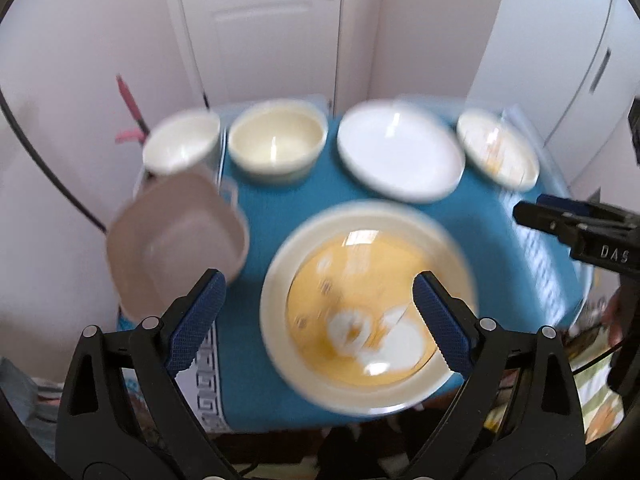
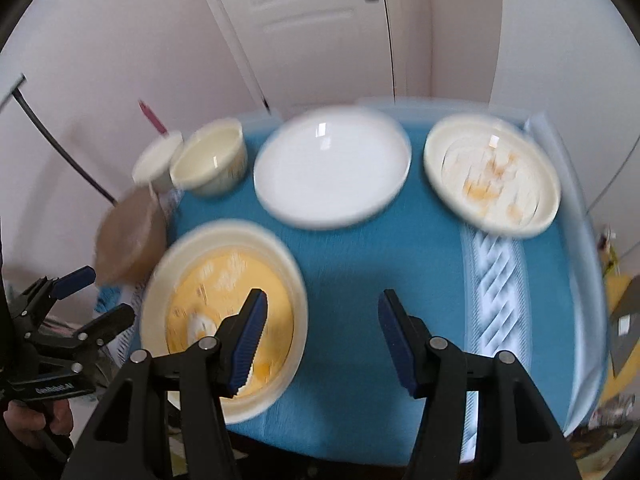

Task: Organize plates and bowls
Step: 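Grasp the rim of the plain white plate with both grippers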

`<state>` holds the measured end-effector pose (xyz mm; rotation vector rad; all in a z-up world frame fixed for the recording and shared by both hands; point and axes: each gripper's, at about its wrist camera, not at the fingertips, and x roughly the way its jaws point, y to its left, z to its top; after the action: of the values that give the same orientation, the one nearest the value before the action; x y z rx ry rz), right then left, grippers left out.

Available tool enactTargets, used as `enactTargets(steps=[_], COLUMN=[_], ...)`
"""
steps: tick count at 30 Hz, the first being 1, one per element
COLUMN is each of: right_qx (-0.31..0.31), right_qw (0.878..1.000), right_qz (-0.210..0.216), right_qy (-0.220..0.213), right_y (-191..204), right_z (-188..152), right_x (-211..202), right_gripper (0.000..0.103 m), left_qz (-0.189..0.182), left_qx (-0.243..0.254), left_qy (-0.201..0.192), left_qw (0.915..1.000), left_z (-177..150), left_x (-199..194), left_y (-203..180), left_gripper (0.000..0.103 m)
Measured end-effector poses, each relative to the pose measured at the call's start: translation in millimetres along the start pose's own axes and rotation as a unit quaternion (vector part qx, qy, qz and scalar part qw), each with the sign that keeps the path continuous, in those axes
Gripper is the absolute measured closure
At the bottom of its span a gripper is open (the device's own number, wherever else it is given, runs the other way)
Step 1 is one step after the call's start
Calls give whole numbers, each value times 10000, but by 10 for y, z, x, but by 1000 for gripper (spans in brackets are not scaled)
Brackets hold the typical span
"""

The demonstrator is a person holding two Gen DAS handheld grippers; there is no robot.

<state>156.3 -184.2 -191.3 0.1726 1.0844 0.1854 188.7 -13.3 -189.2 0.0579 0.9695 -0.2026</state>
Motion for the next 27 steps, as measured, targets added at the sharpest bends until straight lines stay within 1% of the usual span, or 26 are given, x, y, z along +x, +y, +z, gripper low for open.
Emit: enactTargets(steps=[1, 2, 3, 4, 5, 6, 7, 9, 10, 12, 13, 15, 16, 17, 19, 20, 21, 22, 23, 24, 25, 26, 27], right_qx=[-32, -64, -111, -167, -254, -345, -454, -780, -910, -1223, -1364, -1706, -1821, -2016, -2283, -2392, -2447, -2489, -2495, -2486, -2476, -2470, -2481], right_qw=[9999, 9996, 9990, 9981, 9970, 9964, 9962, 9956, 9944, 9906, 9890, 9834, 9811, 9768, 9692, 9641, 9603, 9561, 9537, 9511, 9486, 9451, 9420], right_qz=[68, 129, 221, 304, 379, 396, 392, 369, 383, 408, 421, 608, 658, 639, 655, 771, 884, 989, 1034, 1093, 1157, 1238, 1298], right_qy=[-147, -252, -386, -505, -625, -658, -633, -366, -380, -449, -382, -57, 77, 320, 658, 855, 1006, 1192, 1322, 1473, 1596, 1744, 1852], right_y=[-57, -76, -132, -179, -247, -306, -347, -460, -511, -617, -653, -723, -747, -780, -800, -813, -824, -829, -845, -851, -850, -845, -834], right_z=[94, 173, 252, 334, 447, 535, 633, 880, 958, 1174, 1261, 1480, 1552, 1640, 1723, 1768, 1792, 1813, 1818, 1845, 1848, 1843, 1826], right_x=[-100, -161, -239, -297, -358, -391, -404, -380, -388, -362, -314, -96, 5, 193, 478, 665, 791, 957, 1079, 1216, 1331, 1469, 1565], right_gripper=[31, 20, 3, 1, 1, 1, 1, 1, 1, 1, 1, 1, 1, 1, 1, 1, 1, 1, 1, 5, 13, 17, 24], left_qz=[1, 21, 40, 46, 36, 10, -13, -155, -168, -37, 9, -67, -115, -133, -67, -59, -94, -100, -103, -117, -106, -64, -34], left_qx=[-39, -120, -202, -304, -444, -630, -772, -1089, -1191, -1376, -1477, -1848, -2001, -2148, -2248, -2292, -2359, -2420, -2444, -2450, -2441, -2421, -2404], left_qy=[-88, -200, -270, -330, -354, -319, -283, -277, -266, -52, 32, 219, 297, 409, 553, 660, 811, 962, 1099, 1211, 1343, 1423, 1469], left_qw=[10000, 9997, 9994, 9990, 9984, 9975, 9966, 9935, 9924, 9905, 9890, 9825, 9793, 9757, 9728, 9711, 9684, 9655, 9634, 9619, 9604, 9597, 9595], left_z=[92, 207, 274, 343, 403, 479, 534, 623, 652, 718, 724, 736, 742, 762, 783, 793, 794, 788, 787, 773, 759, 746, 738], left_x=[-49, -101, -119, -130, -122, -88, -59, 35, 81, 262, 339, 553, 645, 778, 956, 1061, 1199, 1329, 1454, 1537, 1635, 1699, 1742], left_y=[-36, -87, -120, -144, -192, -239, -271, -327, -350, -421, -438, -392, -373, -352, -348, -337, -319, -304, -310, -309, -309, -312, -314], left_gripper=[4, 1, 0, 0, 0, 0, 0, 0, 0, 0, 0, 0, 0, 0, 1, 1, 5, 14, 19, 27, 31, 32, 34])
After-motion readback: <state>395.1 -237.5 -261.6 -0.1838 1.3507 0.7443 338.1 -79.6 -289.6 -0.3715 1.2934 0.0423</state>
